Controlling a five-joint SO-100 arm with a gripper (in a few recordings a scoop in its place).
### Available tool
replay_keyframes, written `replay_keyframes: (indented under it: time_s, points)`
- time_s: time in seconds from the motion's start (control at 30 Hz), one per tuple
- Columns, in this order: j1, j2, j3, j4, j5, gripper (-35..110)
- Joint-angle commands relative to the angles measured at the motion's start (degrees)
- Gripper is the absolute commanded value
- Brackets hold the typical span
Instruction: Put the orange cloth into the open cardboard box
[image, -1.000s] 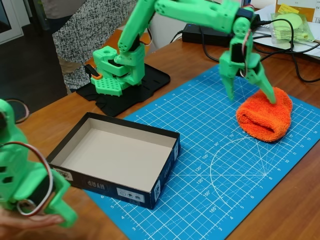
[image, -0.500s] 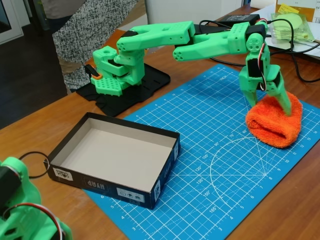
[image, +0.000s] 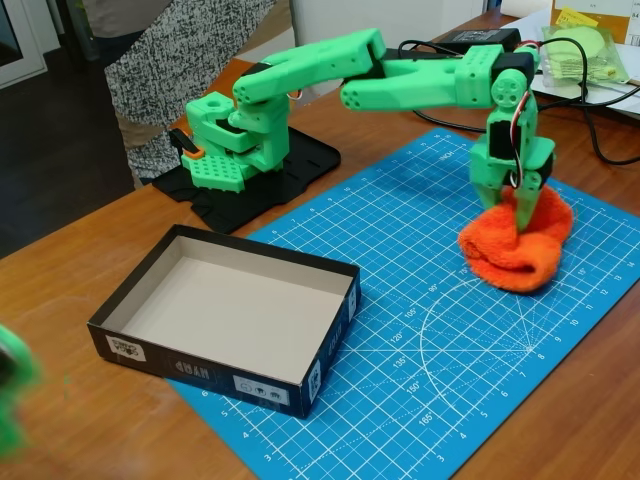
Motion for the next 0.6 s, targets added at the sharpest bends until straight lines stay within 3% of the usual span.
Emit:
replay_keyframes:
  time_s: [0.0, 0.2, 0.37, 0.57]
  points:
    - [3.78, 28.21, 11.07, 0.79, 1.14, -1]
    - [19.25, 55.46, 28.21, 0.79, -4.04, -1]
    - [38.58, 57.22, 35.42, 0.53, -10.55, 0]
    - [54.14, 58.62, 47.29, -5.98, -16.00, 0]
